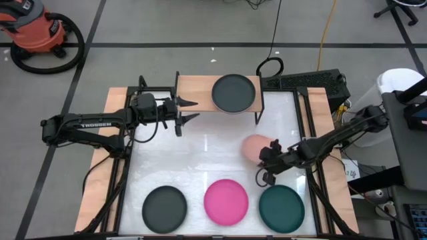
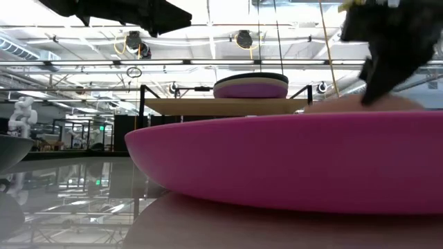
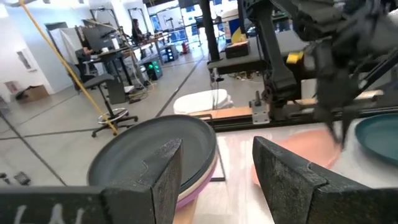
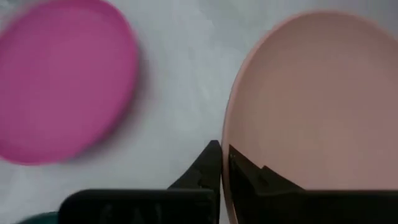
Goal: Place and stack plates onto a shelf
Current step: Put the light orange plate on the shelf
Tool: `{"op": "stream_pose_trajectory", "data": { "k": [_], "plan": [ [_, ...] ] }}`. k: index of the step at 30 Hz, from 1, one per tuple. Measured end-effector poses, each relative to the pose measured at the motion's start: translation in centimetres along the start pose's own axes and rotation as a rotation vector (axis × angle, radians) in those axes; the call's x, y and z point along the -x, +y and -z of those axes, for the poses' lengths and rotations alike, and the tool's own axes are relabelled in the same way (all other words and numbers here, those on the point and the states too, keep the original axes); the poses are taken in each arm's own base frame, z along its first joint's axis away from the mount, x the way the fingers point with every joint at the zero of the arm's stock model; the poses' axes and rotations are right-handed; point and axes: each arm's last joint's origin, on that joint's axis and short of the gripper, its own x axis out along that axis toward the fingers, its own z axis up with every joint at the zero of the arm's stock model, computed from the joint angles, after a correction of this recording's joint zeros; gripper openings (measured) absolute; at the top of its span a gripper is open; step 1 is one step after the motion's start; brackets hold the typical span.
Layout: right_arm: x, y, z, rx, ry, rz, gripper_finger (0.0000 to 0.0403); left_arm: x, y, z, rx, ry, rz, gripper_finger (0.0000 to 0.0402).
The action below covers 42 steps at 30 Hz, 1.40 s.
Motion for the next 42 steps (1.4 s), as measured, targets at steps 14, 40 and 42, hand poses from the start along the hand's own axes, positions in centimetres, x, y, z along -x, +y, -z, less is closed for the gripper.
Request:
{"op": "stream_pose_trajectory", "data": {
  "k": [14,40,42],
  "plan": [
    [5.1,2.0,-6.4,0.187,-0.365,-0.145,0.0000,1.5,0.4,-1.9,0.058,-0.113,-0.044,0.0200],
    [-1.2,-5.4,-25.5,0.571,-0.656,0.126,0.0000,6.4,2.2,-2.2,0.004,0.033,-0.276,0.0200],
    [-2.7,-6.2,-25.8,0.571,-0.647,0.112,0.0000,7.2,2.3,-2.5,0.007,0.025,-0.290,0.0200]
  ]
}}
